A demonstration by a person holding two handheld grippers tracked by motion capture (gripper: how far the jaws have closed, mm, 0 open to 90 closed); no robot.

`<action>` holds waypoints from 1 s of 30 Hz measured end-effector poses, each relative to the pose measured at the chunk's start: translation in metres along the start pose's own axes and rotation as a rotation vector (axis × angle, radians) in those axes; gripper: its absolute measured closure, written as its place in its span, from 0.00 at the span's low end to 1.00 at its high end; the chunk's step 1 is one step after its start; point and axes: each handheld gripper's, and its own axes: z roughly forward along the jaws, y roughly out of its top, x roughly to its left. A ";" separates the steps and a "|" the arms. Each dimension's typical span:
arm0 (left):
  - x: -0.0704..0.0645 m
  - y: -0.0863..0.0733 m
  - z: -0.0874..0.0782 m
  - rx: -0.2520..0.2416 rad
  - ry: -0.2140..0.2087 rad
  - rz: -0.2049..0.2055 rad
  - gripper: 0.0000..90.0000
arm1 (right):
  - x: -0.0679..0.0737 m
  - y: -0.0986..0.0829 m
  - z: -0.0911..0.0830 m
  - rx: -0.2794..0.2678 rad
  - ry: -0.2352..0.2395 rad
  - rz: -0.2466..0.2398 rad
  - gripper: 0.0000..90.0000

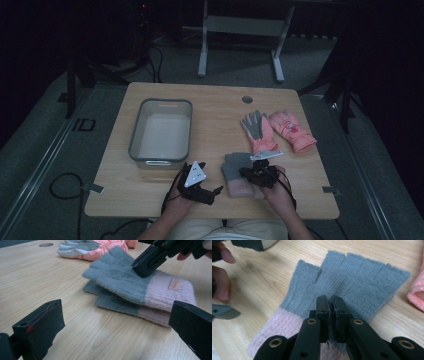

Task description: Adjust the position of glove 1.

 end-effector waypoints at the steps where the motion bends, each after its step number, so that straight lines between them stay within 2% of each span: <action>1: 0.000 0.000 0.000 -0.001 -0.001 -0.001 0.00 | -0.002 -0.001 0.002 0.008 0.006 0.002 0.94; 6: 0.000 0.000 0.000 0.000 -0.002 -0.002 0.00 | -0.003 -0.001 0.007 0.019 0.004 -0.005 0.94; 10: 0.000 0.000 0.000 0.001 -0.003 0.000 0.00 | -0.006 -0.002 0.010 0.024 0.014 0.006 0.94; 17: 0.002 0.000 0.001 0.011 -0.012 -0.012 0.00 | -0.008 -0.006 0.017 0.035 0.017 -0.005 0.88; 22: 0.000 0.001 0.002 0.031 0.000 0.007 0.00 | -0.008 -0.007 0.018 0.037 0.014 -0.018 0.84; 27: -0.005 0.001 0.003 0.031 0.035 0.039 0.00 | -0.009 -0.003 0.005 0.016 0.001 -0.025 0.79; 30: -0.007 0.002 0.003 0.011 0.025 0.054 0.00 | -0.013 0.002 -0.011 -0.026 -0.009 -0.006 0.75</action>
